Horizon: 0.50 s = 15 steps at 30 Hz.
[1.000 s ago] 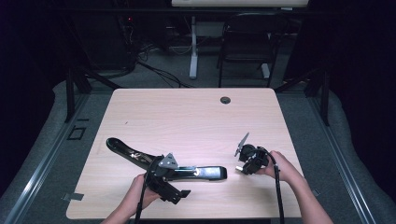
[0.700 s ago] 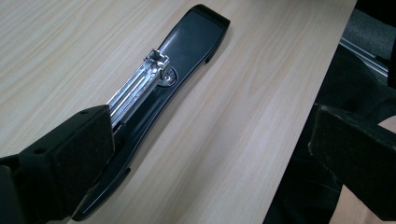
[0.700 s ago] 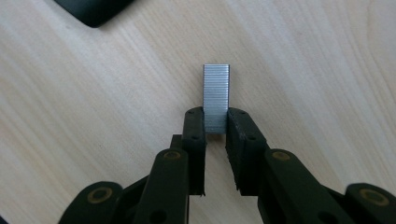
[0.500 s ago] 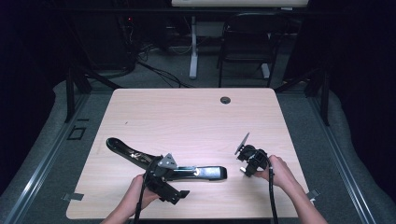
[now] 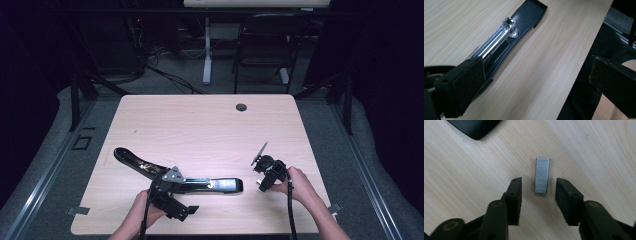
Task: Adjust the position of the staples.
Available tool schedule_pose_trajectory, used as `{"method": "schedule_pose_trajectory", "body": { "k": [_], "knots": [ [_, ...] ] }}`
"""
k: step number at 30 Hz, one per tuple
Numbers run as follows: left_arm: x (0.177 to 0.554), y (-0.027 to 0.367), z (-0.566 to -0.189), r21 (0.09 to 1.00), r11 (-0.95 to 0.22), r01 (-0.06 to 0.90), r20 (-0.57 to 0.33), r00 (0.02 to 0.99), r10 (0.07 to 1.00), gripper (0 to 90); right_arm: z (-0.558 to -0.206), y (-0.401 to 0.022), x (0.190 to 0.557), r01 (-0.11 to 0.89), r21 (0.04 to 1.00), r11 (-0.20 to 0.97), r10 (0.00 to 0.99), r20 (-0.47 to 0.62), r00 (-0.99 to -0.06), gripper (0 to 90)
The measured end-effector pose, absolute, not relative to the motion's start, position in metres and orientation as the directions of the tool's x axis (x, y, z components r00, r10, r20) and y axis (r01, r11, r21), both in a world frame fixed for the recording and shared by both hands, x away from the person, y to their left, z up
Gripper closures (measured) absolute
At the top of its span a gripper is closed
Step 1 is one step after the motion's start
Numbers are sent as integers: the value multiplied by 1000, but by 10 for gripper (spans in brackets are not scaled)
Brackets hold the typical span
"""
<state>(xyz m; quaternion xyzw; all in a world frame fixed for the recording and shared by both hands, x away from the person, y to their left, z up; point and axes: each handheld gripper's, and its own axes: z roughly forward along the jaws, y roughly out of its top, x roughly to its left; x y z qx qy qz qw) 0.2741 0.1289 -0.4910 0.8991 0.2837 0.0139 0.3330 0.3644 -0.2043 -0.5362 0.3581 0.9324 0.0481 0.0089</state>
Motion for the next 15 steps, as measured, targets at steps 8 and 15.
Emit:
{"method": "schedule_pose_trajectory", "body": {
  "k": [8, 15],
  "knots": [
    [274, 137, -488, 646, -561, 518, -187, 819, 542, 1, -533, -203, 367, 651, 117, 750, 654, 10, -756, 362],
    [273, 138, -490, 643, -558, 524, -191, 816, 546, 1, -535, -198, 366, 637, 141, 758, 643, 7, -766, 143]
  ]
}}
